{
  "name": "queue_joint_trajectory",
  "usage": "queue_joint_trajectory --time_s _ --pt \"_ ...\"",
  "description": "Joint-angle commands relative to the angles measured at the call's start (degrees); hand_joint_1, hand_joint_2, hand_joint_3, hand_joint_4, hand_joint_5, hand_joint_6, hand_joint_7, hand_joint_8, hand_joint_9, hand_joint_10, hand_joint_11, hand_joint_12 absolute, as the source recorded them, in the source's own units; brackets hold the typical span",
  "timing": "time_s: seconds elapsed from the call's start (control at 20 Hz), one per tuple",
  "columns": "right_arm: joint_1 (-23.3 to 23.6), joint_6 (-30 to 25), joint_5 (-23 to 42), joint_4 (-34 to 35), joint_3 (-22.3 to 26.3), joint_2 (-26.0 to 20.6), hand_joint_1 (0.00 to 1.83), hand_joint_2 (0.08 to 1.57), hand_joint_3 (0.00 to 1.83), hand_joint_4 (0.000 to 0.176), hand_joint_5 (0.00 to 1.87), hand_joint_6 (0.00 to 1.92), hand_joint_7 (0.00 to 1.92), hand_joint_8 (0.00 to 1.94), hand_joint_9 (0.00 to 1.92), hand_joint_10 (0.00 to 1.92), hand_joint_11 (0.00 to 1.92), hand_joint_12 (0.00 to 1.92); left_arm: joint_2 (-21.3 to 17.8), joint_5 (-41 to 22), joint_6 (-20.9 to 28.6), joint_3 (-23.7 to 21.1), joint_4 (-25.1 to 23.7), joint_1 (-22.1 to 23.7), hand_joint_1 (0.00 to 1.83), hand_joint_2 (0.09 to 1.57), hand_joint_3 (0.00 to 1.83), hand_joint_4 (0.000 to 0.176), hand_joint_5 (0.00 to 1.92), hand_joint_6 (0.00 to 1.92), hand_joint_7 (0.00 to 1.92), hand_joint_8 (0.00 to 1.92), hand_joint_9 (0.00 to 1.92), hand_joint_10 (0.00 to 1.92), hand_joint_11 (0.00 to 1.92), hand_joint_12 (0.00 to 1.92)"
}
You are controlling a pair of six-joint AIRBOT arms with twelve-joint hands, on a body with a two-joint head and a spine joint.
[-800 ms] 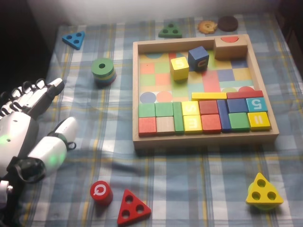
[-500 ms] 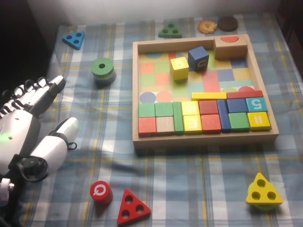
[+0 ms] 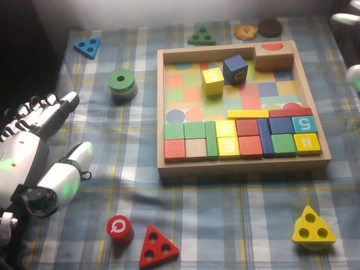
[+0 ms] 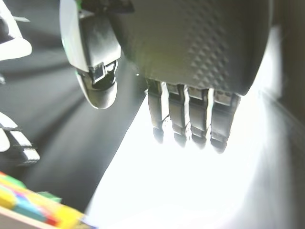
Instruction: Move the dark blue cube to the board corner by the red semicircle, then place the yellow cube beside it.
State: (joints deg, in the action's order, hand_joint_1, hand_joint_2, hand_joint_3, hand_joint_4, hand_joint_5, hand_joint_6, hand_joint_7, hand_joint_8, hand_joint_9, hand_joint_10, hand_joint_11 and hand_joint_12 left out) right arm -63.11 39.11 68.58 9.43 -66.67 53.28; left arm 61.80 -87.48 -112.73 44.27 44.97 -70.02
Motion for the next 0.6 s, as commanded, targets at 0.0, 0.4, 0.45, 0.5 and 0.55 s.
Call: queue_joint_trajectory --time_s 0.0,0.4,0.45,0.5,0.55 --pt "2.53 -0.9 1.49 -1.56 -1.15 0.15 0.0 1.15 0.01 0.085 0.44 0.0 0.2 0.0 0.05 0.01 0.0 0.13 0.1 -6.32 0.16 0.24 -2.69 0.16 0.46 1.42 0.0 0.07 0.28 0.0 0.17 0.01 0.13 0.01 0.0 0.0" --pt "21.17 -19.85 -20.08 -29.59 -16.2 9.13 0.0 1.11 0.0 0.058 0.61 0.01 0.11 0.0 0.0 0.0 0.0 0.0 0.31 -6.42 0.16 0.34 -2.33 -0.36 0.57 1.4 0.0 0.069 0.31 0.0 0.17 0.0 0.12 0.0 0.0 0.0" --pt "22.16 -19.85 -21.54 -31.13 -17.02 9.94 0.0 1.07 0.0 0.08 0.62 0.01 0.09 0.0 0.0 0.0 0.0 0.0 0.31 -6.34 0.16 0.36 -2.33 -0.36 0.58 1.4 0.0 0.075 0.3 0.0 0.17 0.0 0.12 0.0 0.0 0.0" --pt "22.87 -19.91 -22.75 -32.48 -17.64 10.59 0.0 1.07 0.0 0.08 0.62 0.01 0.09 0.0 0.0 0.0 0.0 0.0 0.31 -6.25 0.16 0.38 -2.33 -0.36 0.58 1.4 0.0 0.075 0.3 0.0 0.17 0.0 0.12 0.0 0.0 0.0" --pt "23.65 -20.02 -23.99 -33.82 -18.53 11.52 0.0 1.07 0.0 0.085 0.6 0.0 0.03 0.0 0.0 0.0 0.0 0.0 0.35 -6.13 0.16 0.4 -2.33 -0.36 0.53 1.4 0.0 0.08 0.29 0.0 0.16 0.0 0.11 0.0 0.0 0.0"
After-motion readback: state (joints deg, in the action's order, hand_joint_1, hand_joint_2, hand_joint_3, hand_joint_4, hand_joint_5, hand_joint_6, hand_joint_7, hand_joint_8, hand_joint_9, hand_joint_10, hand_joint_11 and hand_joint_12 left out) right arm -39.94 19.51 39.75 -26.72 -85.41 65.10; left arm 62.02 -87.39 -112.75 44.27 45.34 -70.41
